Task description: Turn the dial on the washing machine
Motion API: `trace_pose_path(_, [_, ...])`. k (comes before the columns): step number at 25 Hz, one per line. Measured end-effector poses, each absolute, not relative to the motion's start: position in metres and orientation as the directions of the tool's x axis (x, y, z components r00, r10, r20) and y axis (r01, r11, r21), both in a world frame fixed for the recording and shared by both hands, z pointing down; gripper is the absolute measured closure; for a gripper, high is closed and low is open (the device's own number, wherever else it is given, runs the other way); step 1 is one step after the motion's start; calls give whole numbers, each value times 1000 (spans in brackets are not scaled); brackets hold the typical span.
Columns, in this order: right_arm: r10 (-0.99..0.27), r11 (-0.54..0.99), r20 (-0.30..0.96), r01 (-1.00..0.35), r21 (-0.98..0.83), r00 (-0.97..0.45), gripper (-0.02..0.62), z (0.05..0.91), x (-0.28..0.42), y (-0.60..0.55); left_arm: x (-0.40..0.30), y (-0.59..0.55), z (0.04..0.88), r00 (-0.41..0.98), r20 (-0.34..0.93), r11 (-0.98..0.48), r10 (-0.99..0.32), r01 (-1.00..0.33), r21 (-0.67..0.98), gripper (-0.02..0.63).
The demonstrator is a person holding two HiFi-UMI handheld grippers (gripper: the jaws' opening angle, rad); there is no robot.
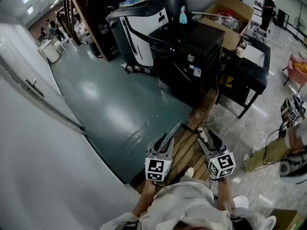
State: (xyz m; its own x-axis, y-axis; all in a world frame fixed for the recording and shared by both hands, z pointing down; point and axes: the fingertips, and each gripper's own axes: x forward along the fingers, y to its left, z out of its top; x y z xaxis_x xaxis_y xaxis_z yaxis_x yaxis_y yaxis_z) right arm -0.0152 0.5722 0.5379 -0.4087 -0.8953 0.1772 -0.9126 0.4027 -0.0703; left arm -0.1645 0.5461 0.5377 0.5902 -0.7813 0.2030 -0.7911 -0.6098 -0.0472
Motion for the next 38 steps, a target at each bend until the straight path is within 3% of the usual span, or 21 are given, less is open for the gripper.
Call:
trace_pose_path(13, [-892, 403, 214, -915, -28, -399, 350, 546, -47, 542, -183, 522, 543, 561, 211, -583, -801, -811, -56, 489])
trace_pose_path(38, [-834, 503, 219, -861, -72, -506, 374, 546, 21, 442, -104, 435, 528, 511, 226, -541, -829, -835, -97, 488])
